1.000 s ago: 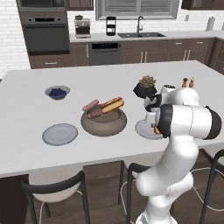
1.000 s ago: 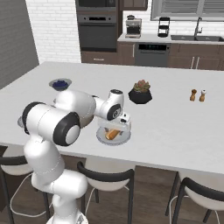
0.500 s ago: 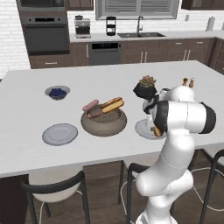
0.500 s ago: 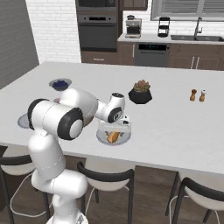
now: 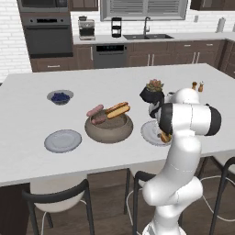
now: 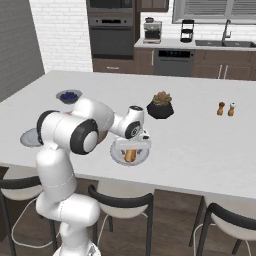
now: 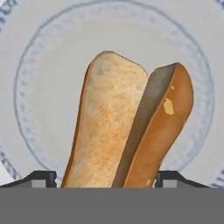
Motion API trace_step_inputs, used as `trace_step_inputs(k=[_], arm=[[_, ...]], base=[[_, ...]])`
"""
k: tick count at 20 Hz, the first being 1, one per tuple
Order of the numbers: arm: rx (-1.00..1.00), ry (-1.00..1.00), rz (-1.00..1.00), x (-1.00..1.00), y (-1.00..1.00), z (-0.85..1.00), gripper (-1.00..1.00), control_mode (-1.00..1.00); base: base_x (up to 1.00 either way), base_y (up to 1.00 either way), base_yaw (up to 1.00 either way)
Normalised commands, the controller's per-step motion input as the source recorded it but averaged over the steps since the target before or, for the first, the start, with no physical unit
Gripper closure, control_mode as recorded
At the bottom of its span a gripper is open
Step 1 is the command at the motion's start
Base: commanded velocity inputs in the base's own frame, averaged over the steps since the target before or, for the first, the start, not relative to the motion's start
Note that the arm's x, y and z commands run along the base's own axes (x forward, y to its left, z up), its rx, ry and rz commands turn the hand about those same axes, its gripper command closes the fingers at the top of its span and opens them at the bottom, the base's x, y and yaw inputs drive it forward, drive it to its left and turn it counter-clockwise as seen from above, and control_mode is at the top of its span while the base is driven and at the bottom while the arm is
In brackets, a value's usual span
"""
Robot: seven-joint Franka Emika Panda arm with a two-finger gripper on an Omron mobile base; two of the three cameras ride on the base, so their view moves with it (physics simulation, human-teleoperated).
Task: Place one bun and one sausage from the bowl on each plate.
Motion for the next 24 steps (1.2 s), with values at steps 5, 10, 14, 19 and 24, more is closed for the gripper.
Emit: trace_step_inputs(k=[5, 10, 14, 19, 24], arm=[[0.00, 0.00, 0.10, 0.03, 0.00, -0.01, -1.00, -1.00], [0.00, 0.00, 0.05, 0.00, 0.00, 0.00, -1.00, -1.00], [0.00, 0.00, 0.01, 0.02, 0.07, 0.00, -1.00, -1.00], [0.00, 0.00, 0.00, 0.07, 0.38, 0.05, -1.00, -1.00], [0.00, 0.00, -0.01, 0.00, 0.11, 0.32, -1.00, -1.00]], base=[[0.00, 0.00, 0.00], [0.00, 0.00, 0.00], [0.00, 0.00, 0.00], [0.00, 0.00, 0.00], [0.00, 0.00, 0.00]])
